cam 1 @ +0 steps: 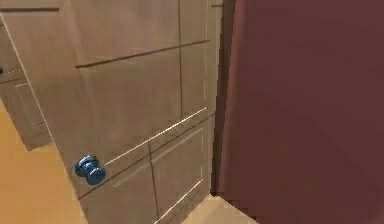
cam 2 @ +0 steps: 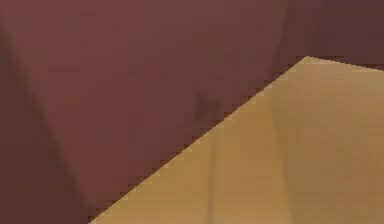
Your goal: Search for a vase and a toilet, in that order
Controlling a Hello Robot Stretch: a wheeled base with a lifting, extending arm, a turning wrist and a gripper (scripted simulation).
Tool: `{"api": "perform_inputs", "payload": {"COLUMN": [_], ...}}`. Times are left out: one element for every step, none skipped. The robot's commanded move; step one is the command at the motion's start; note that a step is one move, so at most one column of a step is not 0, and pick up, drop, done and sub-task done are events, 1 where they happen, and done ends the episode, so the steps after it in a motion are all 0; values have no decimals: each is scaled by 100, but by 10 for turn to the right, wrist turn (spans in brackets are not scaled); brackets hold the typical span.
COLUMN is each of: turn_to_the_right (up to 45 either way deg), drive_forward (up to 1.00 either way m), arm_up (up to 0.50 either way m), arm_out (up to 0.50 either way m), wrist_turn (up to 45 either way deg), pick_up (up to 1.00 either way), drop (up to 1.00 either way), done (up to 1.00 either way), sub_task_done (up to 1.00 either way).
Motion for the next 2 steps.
{"api": "perform_inputs", "payload": {"turn_to_the_right": [-450, -420], "drive_forward": [0, 0], "arm_up": [0, 0], "arm_out": [0, 0], "wrist_turn": [0, 0], "pick_up": [0, 0], "drop": [0, 0], "done": [0, 0], "sub_task_done": [0, 0]}}
